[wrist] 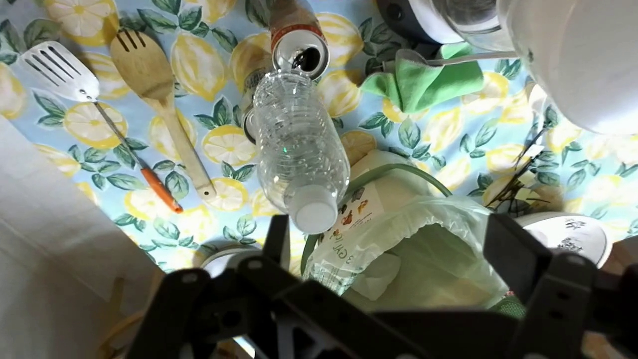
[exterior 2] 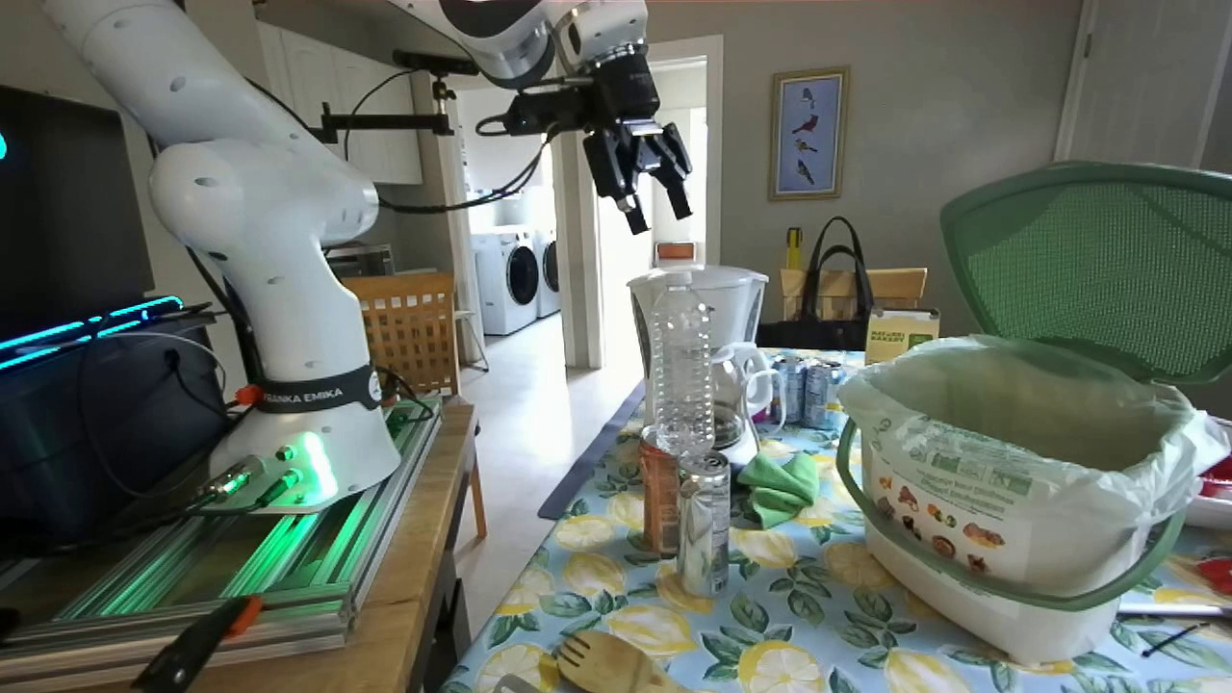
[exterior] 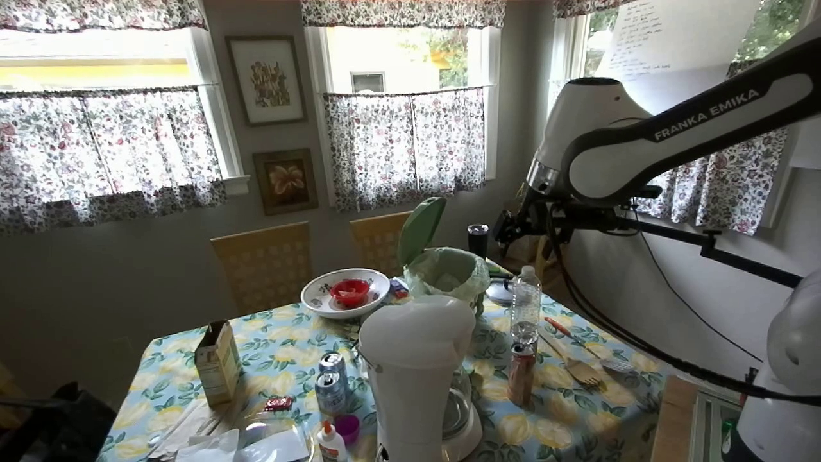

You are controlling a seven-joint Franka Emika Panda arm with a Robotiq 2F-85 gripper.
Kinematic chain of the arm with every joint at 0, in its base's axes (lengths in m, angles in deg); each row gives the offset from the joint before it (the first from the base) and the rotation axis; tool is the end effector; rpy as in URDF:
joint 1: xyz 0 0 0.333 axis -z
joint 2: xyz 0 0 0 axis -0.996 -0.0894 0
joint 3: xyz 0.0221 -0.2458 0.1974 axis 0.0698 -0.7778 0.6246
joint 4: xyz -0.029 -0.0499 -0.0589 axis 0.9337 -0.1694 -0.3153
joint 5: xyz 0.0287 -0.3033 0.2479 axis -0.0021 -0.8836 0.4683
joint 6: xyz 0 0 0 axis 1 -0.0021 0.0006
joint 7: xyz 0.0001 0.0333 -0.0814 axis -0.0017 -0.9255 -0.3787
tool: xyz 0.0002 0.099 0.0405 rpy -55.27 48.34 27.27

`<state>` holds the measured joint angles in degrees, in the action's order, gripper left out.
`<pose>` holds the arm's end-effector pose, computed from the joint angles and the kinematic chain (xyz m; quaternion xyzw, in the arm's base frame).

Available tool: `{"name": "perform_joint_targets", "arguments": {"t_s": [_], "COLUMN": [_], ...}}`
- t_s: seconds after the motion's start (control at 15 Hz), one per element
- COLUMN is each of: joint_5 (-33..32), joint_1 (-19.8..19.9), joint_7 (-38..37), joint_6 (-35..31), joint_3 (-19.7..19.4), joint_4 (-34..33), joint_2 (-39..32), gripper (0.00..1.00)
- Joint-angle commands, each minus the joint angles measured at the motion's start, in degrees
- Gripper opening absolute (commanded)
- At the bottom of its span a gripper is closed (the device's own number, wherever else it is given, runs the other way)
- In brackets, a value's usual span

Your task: Put the bottle and two cans in a straight line

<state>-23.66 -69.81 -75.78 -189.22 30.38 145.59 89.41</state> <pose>0.3611 -0.0550 0.4458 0.9020 -0.3929 0.1787 0.0074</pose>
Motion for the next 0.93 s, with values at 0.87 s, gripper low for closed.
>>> {"name": "perform_joint_targets", "arguments": {"t_s": [0.87], "joint_5": [-5.7], "joint_1": [2.8], "joint_7": [14.2], "joint_6": [-4.5], "joint_3": [-2.4], "joint_4": [-0.7], "joint_2": [-8.5], "gripper": [1.0]}}
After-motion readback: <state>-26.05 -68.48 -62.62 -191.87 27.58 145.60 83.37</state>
